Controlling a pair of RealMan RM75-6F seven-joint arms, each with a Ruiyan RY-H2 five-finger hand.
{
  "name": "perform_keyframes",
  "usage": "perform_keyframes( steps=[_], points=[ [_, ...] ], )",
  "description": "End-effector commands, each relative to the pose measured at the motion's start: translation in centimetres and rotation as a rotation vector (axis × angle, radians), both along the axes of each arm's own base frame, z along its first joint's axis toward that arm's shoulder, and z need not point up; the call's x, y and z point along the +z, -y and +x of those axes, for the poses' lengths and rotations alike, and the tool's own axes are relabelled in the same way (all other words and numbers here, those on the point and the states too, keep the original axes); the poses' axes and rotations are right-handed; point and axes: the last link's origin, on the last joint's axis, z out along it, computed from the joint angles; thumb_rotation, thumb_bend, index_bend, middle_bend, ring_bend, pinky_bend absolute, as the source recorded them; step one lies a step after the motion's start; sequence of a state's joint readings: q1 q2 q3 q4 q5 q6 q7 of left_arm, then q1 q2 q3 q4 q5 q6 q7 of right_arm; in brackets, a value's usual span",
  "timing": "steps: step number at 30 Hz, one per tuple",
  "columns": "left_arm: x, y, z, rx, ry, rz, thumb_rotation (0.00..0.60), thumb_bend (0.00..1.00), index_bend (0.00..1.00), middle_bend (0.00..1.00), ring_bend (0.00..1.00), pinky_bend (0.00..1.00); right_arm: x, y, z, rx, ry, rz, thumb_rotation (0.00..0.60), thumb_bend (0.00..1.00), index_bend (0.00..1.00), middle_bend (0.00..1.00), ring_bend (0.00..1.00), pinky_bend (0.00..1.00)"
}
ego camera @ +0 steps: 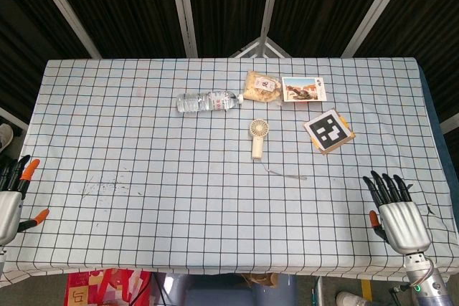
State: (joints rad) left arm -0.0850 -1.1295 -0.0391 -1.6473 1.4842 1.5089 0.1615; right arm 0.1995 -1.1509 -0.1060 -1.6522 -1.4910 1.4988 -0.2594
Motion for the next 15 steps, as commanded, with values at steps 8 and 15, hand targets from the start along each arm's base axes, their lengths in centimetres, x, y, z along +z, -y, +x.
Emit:
perform_keyframes(
  steps=[8,15],
  points=[
    [-0.1,0.1,0.3,-0.012,0.009,-0.013,0.600,0.09,0.00,0.00,0.00,0.00,-0.9,1.4,1.2,0.021,0.047,0.022,0.600,0.56,0.00,0.05,0.06,0.23],
    [-0.1,-0.1,0.1,-0.005,0.025,-0.020,0.600,0.09,0.00,0.00,0.00,0.00,-3.9,5.9,5.7,0.101,0.094,0.065,0.600,0.56,0.00,0.61,0.67,0.78]
  ],
)
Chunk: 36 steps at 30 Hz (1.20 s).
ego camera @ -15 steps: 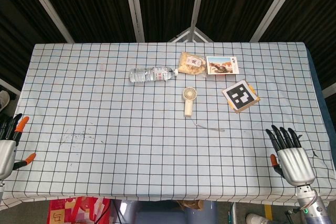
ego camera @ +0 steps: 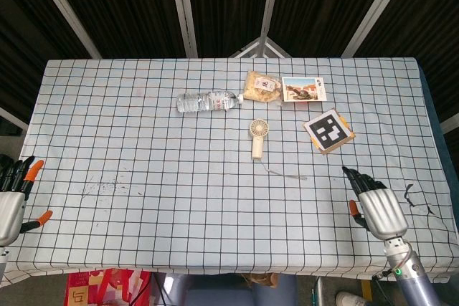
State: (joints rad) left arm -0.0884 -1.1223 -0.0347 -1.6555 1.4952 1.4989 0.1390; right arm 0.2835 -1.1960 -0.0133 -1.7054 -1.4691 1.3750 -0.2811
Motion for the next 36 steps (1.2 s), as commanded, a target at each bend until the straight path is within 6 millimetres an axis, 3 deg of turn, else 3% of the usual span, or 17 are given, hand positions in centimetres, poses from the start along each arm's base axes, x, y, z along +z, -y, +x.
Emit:
perform_keyframes(
  steps=[1,5,7,12,17,24,36],
  points=[
    [0.0,-0.1,-0.1,0.007,0.004,-0.005,0.600,0.09,0.00,0.00,0.00,0.00,-2.2,2.9,2.9,0.043,0.022,0.024,0.600,0.56,0.00,0.65,0.71,0.81],
    [0.2,-0.2,-0.2,0.014,0.019,-0.002,0.600,0.09,0.00,0.00,0.00,0.00,-5.2,5.8,5.7,0.041,0.068,0.073,0.600,0.61,0.00,0.76,0.83,0.89],
    [0.3,-0.3,-0.1,0.009,0.018,-0.003,0.600,0.09,0.00,0.00,0.00,0.00,-6.9,7.3,6.8,0.027,0.076,0.100,0.600,0.70,0.00,0.79,0.86,0.91],
    [0.4,-0.2,-0.3,0.016,0.024,-0.012,0.600,0.09,0.00,0.00,0.00,0.00,-10.6,9.7,8.7,-0.013,0.062,0.155,0.600,0.81,0.00,0.81,0.88,0.92],
    [0.8,-0.4,-0.5,0.021,0.031,-0.010,0.600,0.09,0.00,0.00,0.00,0.00,-13.4,11.1,9.4,-0.052,0.040,0.188,0.600,0.82,0.00,0.81,0.88,0.92],
    [0.9,-0.4,-0.6,0.031,0.044,-0.020,0.600,0.09,0.00,0.00,0.00,0.00,-15.5,12.4,9.5,-0.099,0.025,0.202,0.600,0.82,0.00,0.81,0.88,0.92],
    [0.9,-0.6,-0.7,0.043,0.057,-0.024,0.600,0.09,0.00,0.00,0.00,0.00,-16.6,13.9,9.8,-0.118,0.035,0.203,0.600,0.83,0.00,0.81,0.88,0.92]
  ],
)
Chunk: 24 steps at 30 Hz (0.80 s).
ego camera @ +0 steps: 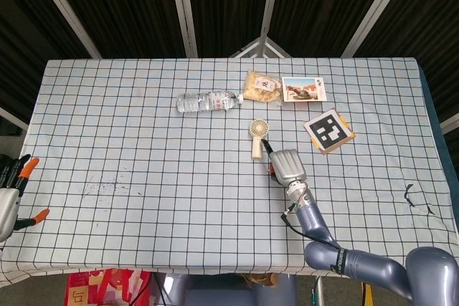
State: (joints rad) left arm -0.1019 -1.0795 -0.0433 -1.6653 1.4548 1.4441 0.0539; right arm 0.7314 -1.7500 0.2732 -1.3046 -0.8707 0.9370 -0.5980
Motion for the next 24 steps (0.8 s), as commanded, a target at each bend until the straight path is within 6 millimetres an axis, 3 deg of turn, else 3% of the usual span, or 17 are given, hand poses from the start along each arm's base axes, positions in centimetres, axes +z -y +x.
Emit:
perform_keyframes(
  steps=[1,24],
  points=[
    [-0.02,-0.05,-0.01,0.002,0.002,0.000,0.600,0.09,0.00,0.00,0.00,0.00,-0.28,0.21,0.16,-0.003,0.006,0.005,0.600,0.83,0.00,0.81,0.88,0.92],
    [0.00,-0.24,-0.05,0.009,0.011,0.000,0.600,0.09,0.00,0.00,0.00,0.00,-0.73,0.84,0.07,-0.022,0.015,0.006,0.600,0.84,0.00,0.81,0.88,0.92]
  ],
)
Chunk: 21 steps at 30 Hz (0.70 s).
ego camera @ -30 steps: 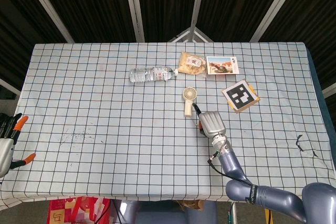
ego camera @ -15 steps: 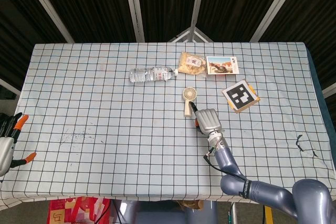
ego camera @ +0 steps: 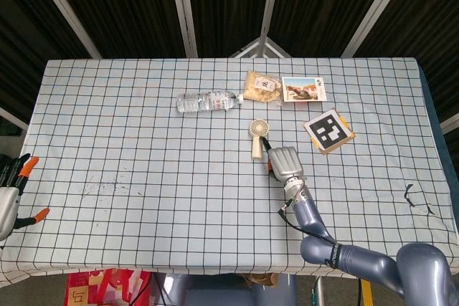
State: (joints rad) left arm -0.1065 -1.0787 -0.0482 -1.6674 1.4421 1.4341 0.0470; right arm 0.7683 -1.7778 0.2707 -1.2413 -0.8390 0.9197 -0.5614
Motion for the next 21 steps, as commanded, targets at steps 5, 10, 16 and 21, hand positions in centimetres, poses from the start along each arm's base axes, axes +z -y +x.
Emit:
perform_keyframes(
  steps=[5,10,16,21],
  points=[
    [-0.1,0.0,0.0,0.000,0.002,-0.001,0.600,0.09,0.00,0.00,0.00,0.00,-0.6,-0.5,0.0,-0.003,-0.001,0.020,0.600,0.84,0.00,0.81,0.88,0.92],
    [0.0,0.0,0.0,0.003,0.003,0.001,0.600,0.09,0.00,0.00,0.00,0.00,-1.1,-0.7,-0.1,-0.006,-0.011,0.032,0.600,0.84,0.00,0.81,0.88,0.92],
    [0.0,-0.1,0.0,0.002,0.006,0.000,0.600,0.09,0.00,0.00,0.00,0.00,-1.4,-0.6,-0.7,-0.022,-0.023,0.034,0.600,0.84,0.00,0.81,0.88,0.92],
    [0.0,-0.1,0.0,0.003,0.008,0.000,0.600,0.09,0.00,0.00,0.00,0.00,-1.7,-0.9,-1.3,-0.028,-0.050,0.044,0.600,0.84,0.00,0.81,0.88,0.92]
  ],
)
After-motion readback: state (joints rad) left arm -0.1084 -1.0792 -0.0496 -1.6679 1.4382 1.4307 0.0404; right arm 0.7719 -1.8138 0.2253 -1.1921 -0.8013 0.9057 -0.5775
